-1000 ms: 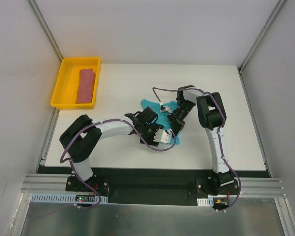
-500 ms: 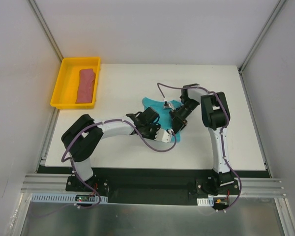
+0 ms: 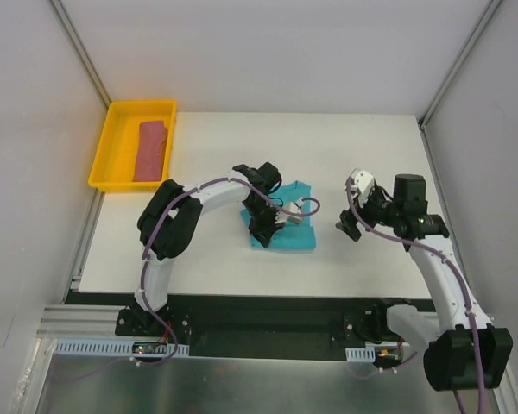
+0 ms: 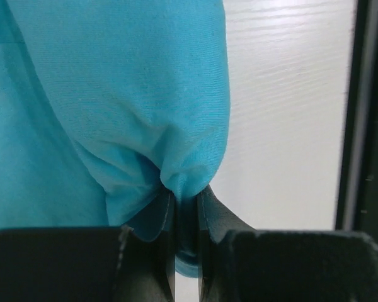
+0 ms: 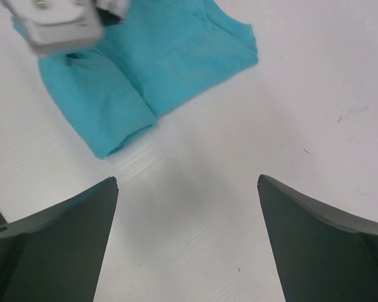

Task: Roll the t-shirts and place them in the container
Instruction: Roll the T-shirt to the center of the board.

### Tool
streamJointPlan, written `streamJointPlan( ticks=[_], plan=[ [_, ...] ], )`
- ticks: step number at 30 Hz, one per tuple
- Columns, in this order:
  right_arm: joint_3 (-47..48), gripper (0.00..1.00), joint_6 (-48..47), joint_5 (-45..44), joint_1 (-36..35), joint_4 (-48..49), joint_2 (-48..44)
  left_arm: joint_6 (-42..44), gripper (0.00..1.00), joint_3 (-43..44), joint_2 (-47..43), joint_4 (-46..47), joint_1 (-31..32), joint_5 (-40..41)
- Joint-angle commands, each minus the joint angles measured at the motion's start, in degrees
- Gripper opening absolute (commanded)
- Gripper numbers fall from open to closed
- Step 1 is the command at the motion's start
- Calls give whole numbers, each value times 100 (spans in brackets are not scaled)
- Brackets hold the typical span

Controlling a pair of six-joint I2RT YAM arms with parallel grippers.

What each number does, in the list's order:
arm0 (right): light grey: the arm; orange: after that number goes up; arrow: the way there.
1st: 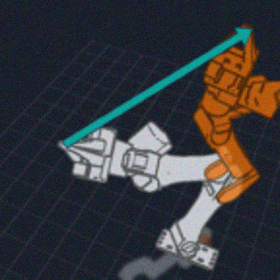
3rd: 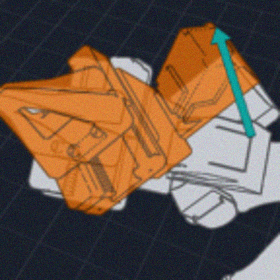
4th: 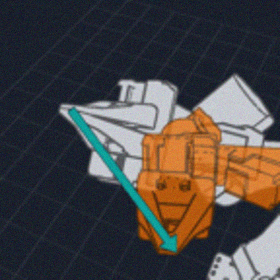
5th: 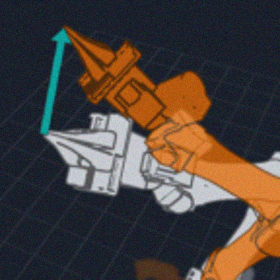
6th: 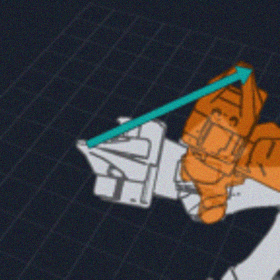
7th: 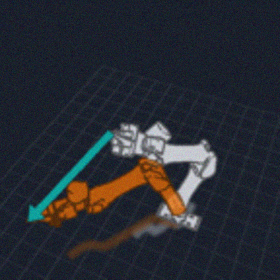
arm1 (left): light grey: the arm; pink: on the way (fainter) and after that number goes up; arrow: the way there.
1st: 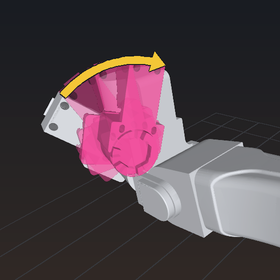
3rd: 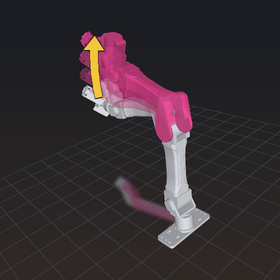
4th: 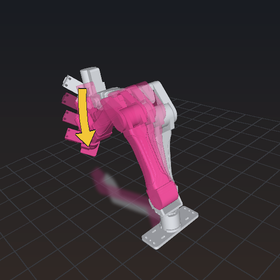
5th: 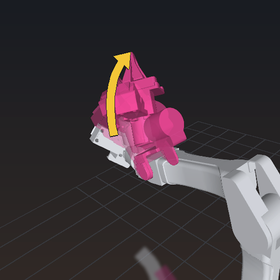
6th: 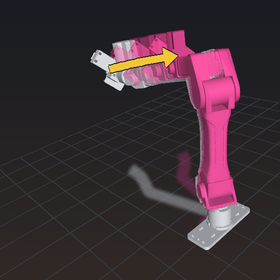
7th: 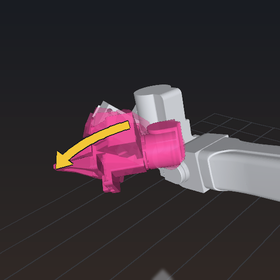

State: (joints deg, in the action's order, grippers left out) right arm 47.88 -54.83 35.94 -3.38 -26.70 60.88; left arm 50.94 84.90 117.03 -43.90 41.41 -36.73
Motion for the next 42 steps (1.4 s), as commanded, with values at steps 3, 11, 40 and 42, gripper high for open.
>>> streamJointPlan(
  ticks=[3,11,40,42],
  plan=[
    [-242,96,-994,143,-1128,-161,82,-409,0,746,750,-1690,-484,-1678],
    [-1018,96,-1759,-255,-2299,1104,151,-357,0,1414,1383,-2298,-722,-2242],
    [1293,18,-2822,-326,-3029,-1633,2999,-566,0,1055,1393,-2580,-1214,-3129],
    [1548,14,-3068,-37,-3011,-2819,3061,-778,0,967,1375,-2754,-1240,-3235]
  ],
)
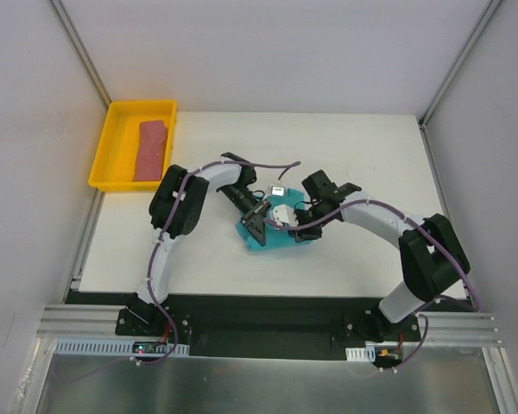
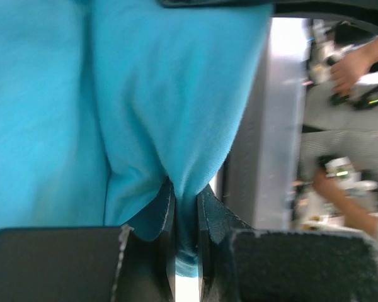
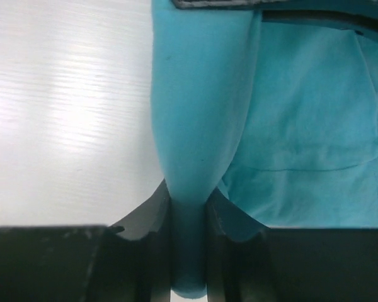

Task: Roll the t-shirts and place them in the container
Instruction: Roll the T-shirt to the center of the board.

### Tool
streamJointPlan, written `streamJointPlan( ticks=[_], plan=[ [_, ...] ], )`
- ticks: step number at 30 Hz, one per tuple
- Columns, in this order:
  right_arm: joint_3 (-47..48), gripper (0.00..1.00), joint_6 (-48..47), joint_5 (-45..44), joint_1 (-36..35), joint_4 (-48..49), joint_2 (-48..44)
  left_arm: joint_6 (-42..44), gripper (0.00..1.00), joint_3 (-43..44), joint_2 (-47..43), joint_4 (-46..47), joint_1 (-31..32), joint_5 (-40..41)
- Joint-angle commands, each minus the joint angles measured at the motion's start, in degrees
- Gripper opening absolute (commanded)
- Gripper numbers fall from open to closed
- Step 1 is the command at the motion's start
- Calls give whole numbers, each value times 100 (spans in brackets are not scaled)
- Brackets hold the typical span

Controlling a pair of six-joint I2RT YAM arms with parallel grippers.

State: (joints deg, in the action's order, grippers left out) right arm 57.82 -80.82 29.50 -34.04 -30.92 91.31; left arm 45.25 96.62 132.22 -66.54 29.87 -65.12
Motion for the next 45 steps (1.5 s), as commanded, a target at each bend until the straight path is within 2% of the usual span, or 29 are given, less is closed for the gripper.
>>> streamJointPlan(
  ticks=[1,2,7,17,22,23,26,28,31,32,34,35,38,39,40,42,43,45],
  plan=[
    [807,13,-548,697,47,-2802,62,-219,0,-222,-136,-578,-86,-474],
    [914,12,-636,794,55,-3424,176,-375,0,-283,-144,-596,-104,-588],
    [1257,11,-874,1137,126,-4562,808,-535,0,-232,232,-842,-209,-958],
    [2074,10,-611,1497,758,-4923,2540,-720,2,287,928,-1010,-403,-572],
    [2830,10,-716,1471,847,-5660,3435,-790,12,288,858,-878,-771,-773],
    [2935,10,-708,1480,838,-5749,3533,-790,18,270,788,-765,-833,-783],
    [3366,10,-497,1428,847,-6057,4008,-974,28,86,306,-240,-1114,-730],
    [3673,10,-366,1427,864,-6259,4332,-1289,31,-81,-257,123,-1246,-599],
    [4191,10,161,1270,864,-6400,4719,-1230,34,-178,-986,439,-1247,-160],
    [4341,10,598,1252,873,-6401,4999,-1195,35,-265,-1214,545,-1220,120],
    [4570,11,891,1225,864,-6418,5177,-907,38,-668,-1935,993,-1124,577],
    [4606,11,1057,1217,864,-6418,5274,-748,40,-845,-2190,1125,-932,1119],
    [4615,12,1103,1199,882,-6418,5310,-158,44,-1740,-3139,1906,-406,1852],
    [4624,12,1147,1199,882,-6409,5318,-96,45,-1978,-3594,2161,-237,2394],
    [4641,12,1182,1199,873,-6409,5336,70,45,-2520,-3816,2790,-53,2738],
    [4703,13,1261,1190,890,-6409,5389,132,45,-3198,-4482,3644,709,4009],
    [4712,13,1270,1181,891,-6418,5397,359,48,-3776,-4677,4318,896,4112],
    [4721,13,1288,1190,899,-6418,5406,422,50,-4289,-5029,4824,1300,4253]
  ],
)
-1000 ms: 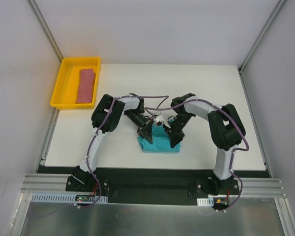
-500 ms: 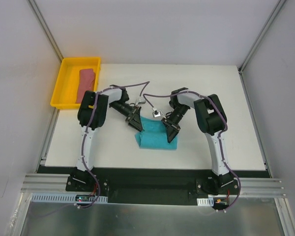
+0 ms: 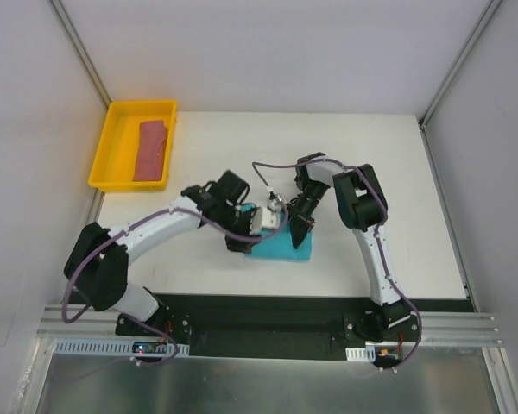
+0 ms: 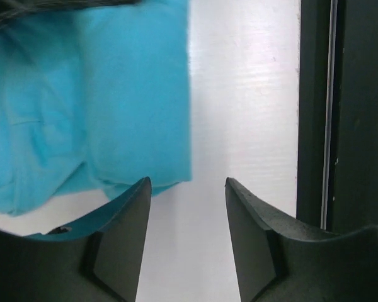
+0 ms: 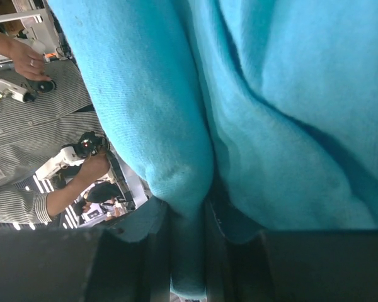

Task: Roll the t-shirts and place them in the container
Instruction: Roll the T-shirt to the center of the board.

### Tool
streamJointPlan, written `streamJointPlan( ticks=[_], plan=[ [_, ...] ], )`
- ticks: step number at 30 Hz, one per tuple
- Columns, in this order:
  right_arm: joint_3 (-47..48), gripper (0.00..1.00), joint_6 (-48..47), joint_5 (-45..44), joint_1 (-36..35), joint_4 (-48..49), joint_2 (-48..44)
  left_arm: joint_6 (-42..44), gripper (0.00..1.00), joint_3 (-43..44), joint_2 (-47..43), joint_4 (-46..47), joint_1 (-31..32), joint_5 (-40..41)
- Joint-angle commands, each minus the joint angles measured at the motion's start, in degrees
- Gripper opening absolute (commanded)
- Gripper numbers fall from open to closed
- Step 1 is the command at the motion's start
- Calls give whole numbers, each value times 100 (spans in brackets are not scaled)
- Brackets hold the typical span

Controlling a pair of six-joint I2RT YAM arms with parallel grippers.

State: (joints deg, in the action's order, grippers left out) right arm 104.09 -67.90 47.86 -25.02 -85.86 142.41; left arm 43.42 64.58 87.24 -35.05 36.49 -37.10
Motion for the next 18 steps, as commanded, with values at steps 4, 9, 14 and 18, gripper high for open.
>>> streamJointPlan(
  ticks=[4,9,14,18],
  plan=[
    [111,13,31,-637,5,-914,314,650,51,-1263,-507,1975,1132,1618],
    [120,13,57,-584,49,-914,331,738,52,-1360,-164,2336,1343,1961],
    [155,13,101,-575,85,-923,358,756,52,-1360,143,2345,1352,1926],
    [173,13,119,-549,93,-915,367,642,52,-1413,127,2318,1361,1873]
  ],
)
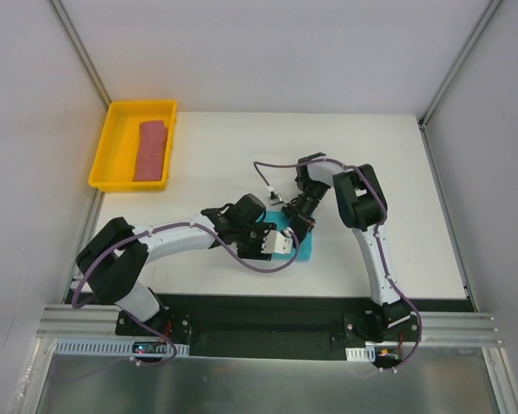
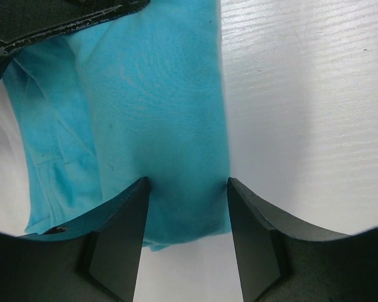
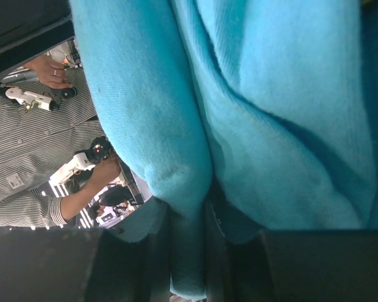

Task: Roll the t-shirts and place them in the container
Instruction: Roll the T-shirt to the center of the board.

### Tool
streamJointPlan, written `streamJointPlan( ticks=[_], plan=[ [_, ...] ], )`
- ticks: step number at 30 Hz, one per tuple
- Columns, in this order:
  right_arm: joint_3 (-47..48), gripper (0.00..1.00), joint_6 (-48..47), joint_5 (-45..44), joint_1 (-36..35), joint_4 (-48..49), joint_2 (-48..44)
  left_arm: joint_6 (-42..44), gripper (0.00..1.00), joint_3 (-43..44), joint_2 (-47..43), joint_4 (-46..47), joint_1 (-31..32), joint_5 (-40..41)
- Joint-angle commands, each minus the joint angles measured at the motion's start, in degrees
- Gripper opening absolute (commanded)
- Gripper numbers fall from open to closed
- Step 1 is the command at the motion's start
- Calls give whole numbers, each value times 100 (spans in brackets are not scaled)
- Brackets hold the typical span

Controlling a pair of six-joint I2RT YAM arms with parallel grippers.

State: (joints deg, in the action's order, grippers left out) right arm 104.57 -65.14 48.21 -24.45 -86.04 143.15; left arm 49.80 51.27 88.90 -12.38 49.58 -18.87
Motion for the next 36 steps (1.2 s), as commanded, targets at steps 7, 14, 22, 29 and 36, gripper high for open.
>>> streamJointPlan(
  ticks=[7,14,22,29,36],
  plan=[
    [212,14,-16,-567,81,-906,371,21,55,-134,179,-211,87,-64],
    [248,16,28,-584,98,-906,406,355,62,-319,549,-195,210,313],
    [230,30,-16,-374,221,-888,310,372,31,-363,813,-150,254,675],
    [494,96,-499,-83,1125,-792,-1515,40,15,267,865,-949,61,-36],
    [-3077,96,2065,-1626,2311,5483,-6416,-400,13,1464,1252,-2153,-580,-1732]
  ],
)
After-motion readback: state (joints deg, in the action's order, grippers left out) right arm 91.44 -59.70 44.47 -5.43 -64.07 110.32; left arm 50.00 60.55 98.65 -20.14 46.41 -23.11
